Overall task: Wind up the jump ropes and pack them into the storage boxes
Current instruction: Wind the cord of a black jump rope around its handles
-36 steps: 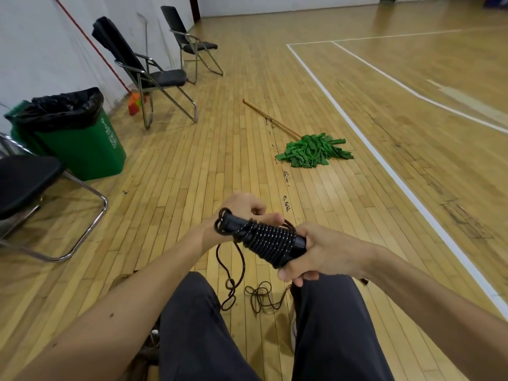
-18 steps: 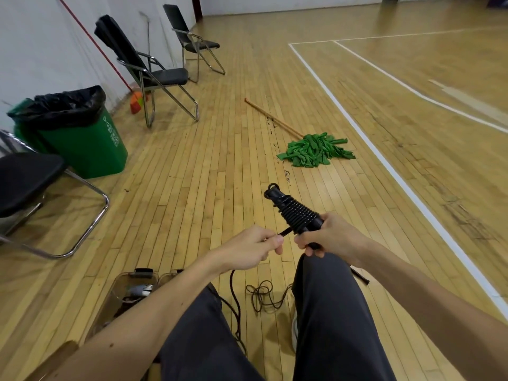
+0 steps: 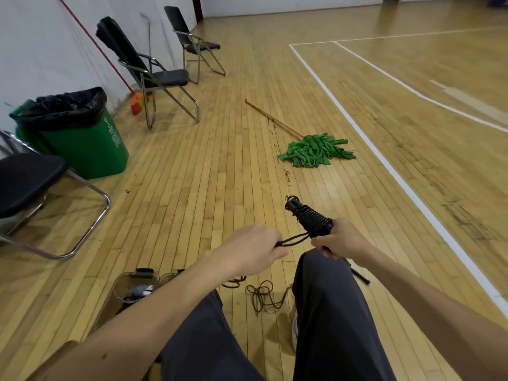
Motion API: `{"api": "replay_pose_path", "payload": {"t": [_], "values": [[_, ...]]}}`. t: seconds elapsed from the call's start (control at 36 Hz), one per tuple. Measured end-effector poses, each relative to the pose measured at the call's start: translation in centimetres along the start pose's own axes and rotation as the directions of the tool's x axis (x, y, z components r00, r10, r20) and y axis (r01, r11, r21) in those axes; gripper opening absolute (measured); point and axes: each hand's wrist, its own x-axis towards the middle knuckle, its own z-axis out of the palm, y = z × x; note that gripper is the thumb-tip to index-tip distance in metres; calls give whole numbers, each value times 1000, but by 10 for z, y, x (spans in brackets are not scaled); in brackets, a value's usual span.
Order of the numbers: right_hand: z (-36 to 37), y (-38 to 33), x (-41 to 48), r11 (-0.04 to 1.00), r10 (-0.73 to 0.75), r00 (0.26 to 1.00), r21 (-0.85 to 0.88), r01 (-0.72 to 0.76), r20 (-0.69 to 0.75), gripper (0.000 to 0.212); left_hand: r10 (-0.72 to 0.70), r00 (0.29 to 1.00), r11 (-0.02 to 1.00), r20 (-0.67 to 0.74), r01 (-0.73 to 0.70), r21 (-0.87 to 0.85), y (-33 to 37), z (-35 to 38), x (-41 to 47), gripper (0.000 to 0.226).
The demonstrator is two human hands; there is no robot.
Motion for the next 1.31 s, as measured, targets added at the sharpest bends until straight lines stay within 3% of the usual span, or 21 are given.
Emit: {"api": "replay_pose_path", "payload": {"t": [0.11,0.31,0.39,0.56,0.69,0.78,0.97,1.14,1.31], "values": [[3,-5,0,997,20,998,-79,-16,60,23,69,993,977,-91,-48,208,4,-18,6,38],[5,-20,-12,963,121,940,-266,-34,319,10,255,964,862,-75,-192,469,10,-45,11,44],[11,-28,-22,945,152,884,-326,0,442,7,338,939,830,-68,-264,492,9,-48,14,46],[16,-33,-31,932,142,833,-356,70,534,5,444,894,796,-63,-361,486,4,-48,21,46],[14,-38,-43,918,81,797,-356,175,599,3,378,924,824,-62,-305,478,-10,-56,29,47],[13,-45,-46,910,25,786,-339,237,617,13,309,948,853,-79,-239,464,-15,-56,33,53],[11,-54,-53,911,-55,749,-273,308,661,9,168,974,934,-151,-108,340,-37,-38,38,72],[9,-59,-58,924,-172,722,-145,355,670,11,19,974,999,-225,-10,41,-51,-15,34,78],[5,-67,-59,919,-320,735,7,394,598,16,-146,972,940,-184,79,-331,-47,-1,23,87]]}}
